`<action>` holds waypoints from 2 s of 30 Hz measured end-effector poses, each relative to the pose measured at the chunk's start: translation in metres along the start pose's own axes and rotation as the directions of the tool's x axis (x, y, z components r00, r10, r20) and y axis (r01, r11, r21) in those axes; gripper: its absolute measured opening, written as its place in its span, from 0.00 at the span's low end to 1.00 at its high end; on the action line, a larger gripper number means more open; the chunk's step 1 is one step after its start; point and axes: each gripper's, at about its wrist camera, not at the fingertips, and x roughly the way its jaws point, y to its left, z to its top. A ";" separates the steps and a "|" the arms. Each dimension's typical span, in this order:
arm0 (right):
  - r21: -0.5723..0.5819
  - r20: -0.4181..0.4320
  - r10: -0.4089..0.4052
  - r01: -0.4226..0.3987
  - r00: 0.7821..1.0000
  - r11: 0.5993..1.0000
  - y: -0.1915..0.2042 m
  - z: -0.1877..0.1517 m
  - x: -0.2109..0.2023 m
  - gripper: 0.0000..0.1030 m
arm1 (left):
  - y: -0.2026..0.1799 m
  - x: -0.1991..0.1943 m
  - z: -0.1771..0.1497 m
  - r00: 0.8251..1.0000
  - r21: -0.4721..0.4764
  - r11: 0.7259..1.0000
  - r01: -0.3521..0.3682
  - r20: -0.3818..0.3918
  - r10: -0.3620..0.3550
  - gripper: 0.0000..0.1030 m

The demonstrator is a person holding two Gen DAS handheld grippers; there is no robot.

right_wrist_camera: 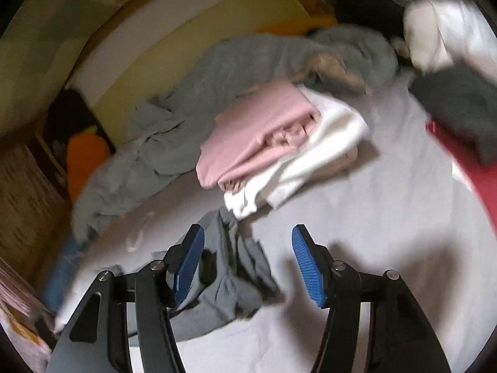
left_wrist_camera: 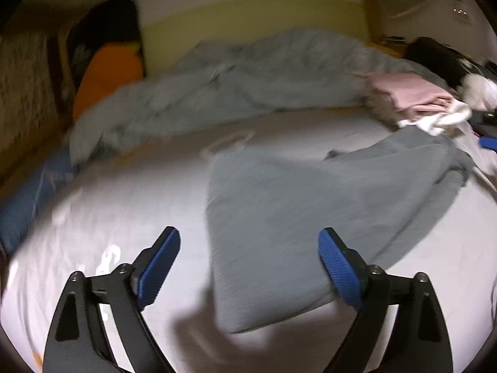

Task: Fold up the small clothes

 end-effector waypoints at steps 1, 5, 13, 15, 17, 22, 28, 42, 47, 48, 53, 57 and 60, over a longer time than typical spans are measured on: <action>0.045 -0.040 0.032 -0.030 0.999 0.999 -0.007 -0.003 0.003 0.60 | -0.009 -0.001 0.001 1.000 0.029 1.000 -0.006 0.009 0.005 0.93; 0.300 -0.226 0.250 -0.177 0.941 0.937 -0.040 -0.032 0.032 0.60 | -0.027 0.019 -0.003 0.996 0.101 0.994 -0.050 -0.063 0.056 0.93; 0.296 -0.214 0.262 -0.193 0.941 0.935 -0.024 -0.020 0.077 0.60 | -0.010 0.037 -0.004 0.988 -0.025 0.999 0.020 -0.154 -0.024 0.95; 0.264 -0.213 0.212 -0.153 0.954 0.952 -0.022 -0.021 0.084 0.24 | -0.004 0.038 -0.005 0.987 -0.057 0.998 0.035 -0.156 -0.044 0.95; 0.213 -0.163 0.155 -0.119 0.974 0.970 -0.018 -0.023 0.079 0.17 | -0.001 0.037 -0.007 0.986 -0.078 0.996 0.045 -0.156 -0.056 0.95; -0.305 0.148 -0.022 0.067 0.989 0.950 0.073 -0.036 0.024 0.12 | 0.001 0.040 -0.010 0.979 -0.117 0.991 0.058 -0.186 -0.079 0.95; -0.736 0.168 0.132 0.035 0.977 0.676 0.185 -0.093 0.002 0.12 | 0.024 0.033 -0.009 0.974 -0.227 0.967 0.119 -0.161 -0.158 0.86; -0.612 -0.137 0.223 -0.259 0.965 0.747 0.157 -0.131 0.011 0.68 | 0.067 0.006 -0.009 0.988 -0.301 0.948 0.107 -0.071 -0.134 0.87; -0.452 -0.045 0.152 -0.155 0.987 0.878 0.130 -0.101 -0.006 0.68 | 0.041 -0.007 -0.003 0.983 -0.232 0.956 0.178 -0.006 -0.185 0.87; -0.403 -0.048 0.129 -0.137 0.990 0.905 0.119 -0.095 -0.004 0.68 | 0.033 -0.011 -0.001 0.981 -0.203 0.960 0.192 0.011 -0.194 0.87; -0.247 -0.166 0.134 -0.173 0.977 0.953 0.081 -0.074 0.023 0.66 | -0.016 -0.023 0.003 0.950 -0.054 0.949 0.310 0.059 -0.307 0.87; -0.169 -0.202 0.206 -0.242 0.957 0.956 0.078 -0.068 0.049 0.08 | -0.057 -0.030 0.013 0.928 0.080 0.931 0.357 0.085 -0.363 0.87; -0.217 -0.152 0.306 -0.334 0.940 0.917 0.100 -0.060 0.048 0.04 | -0.080 -0.031 0.023 0.935 0.156 0.933 0.323 0.102 -0.341 0.87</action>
